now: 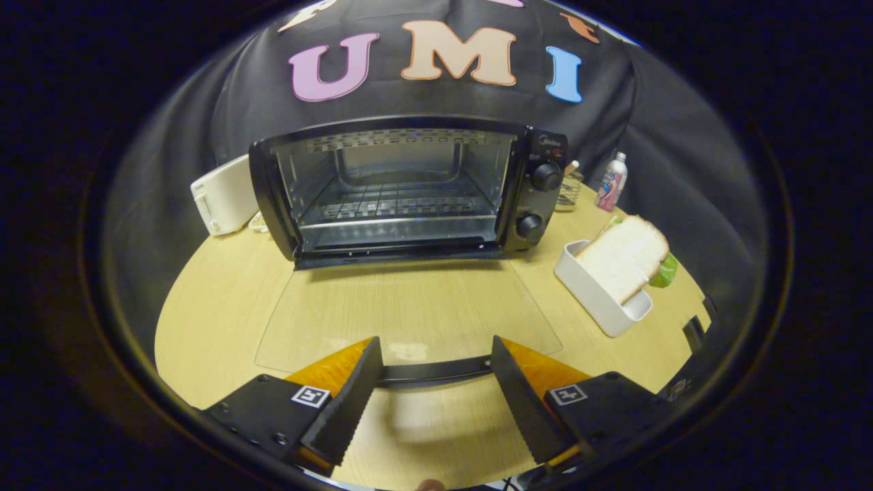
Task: Open the toaster oven, put the food inside, and close the toaster oven door.
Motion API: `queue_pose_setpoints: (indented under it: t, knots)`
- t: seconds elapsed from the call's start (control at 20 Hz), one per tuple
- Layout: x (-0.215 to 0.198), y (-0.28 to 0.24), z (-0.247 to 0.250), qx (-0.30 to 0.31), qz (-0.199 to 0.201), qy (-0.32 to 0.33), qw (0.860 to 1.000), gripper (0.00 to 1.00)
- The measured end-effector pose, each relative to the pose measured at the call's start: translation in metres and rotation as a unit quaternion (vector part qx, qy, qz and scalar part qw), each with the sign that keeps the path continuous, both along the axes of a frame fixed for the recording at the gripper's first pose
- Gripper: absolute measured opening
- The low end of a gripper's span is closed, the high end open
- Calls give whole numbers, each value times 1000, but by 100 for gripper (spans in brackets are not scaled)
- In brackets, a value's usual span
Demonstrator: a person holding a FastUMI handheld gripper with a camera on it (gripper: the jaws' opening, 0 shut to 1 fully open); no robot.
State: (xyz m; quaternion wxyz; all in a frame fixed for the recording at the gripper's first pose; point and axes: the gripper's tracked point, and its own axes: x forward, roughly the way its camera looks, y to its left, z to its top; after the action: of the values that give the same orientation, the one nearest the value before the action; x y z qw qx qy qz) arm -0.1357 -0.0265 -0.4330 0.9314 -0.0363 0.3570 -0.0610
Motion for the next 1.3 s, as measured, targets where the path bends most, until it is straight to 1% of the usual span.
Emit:
queue_pose_setpoints:
  t: [0.1, 0.15, 0.3, 0.45, 0.65, 0.8, 0.9, 1.1, 1.2, 1.3]
  knots:
    - [10, -18, 17, -9, -10, -20, 1000, 100]
    - [16, -31, 27, -13, -21, -31, 999, 100]
    - [35, -84, 57, -20, -76, -67, 995, 100]
    - [46, -146, 81, -23, -137, -96, 986, 100]
    - [46, -216, 92, -10, -208, -118, 971, 100]
    - [40, -250, 82, 13, -246, -119, 962, 99]
    - [40, -262, 71, 34, -257, -115, 959, 99]
    - [48, -273, 46, 85, -256, -109, 957, 99]
    - [55, -275, 32, 107, -251, -104, 956, 99]
    - [69, -271, 22, 136, -235, -103, 957, 99]
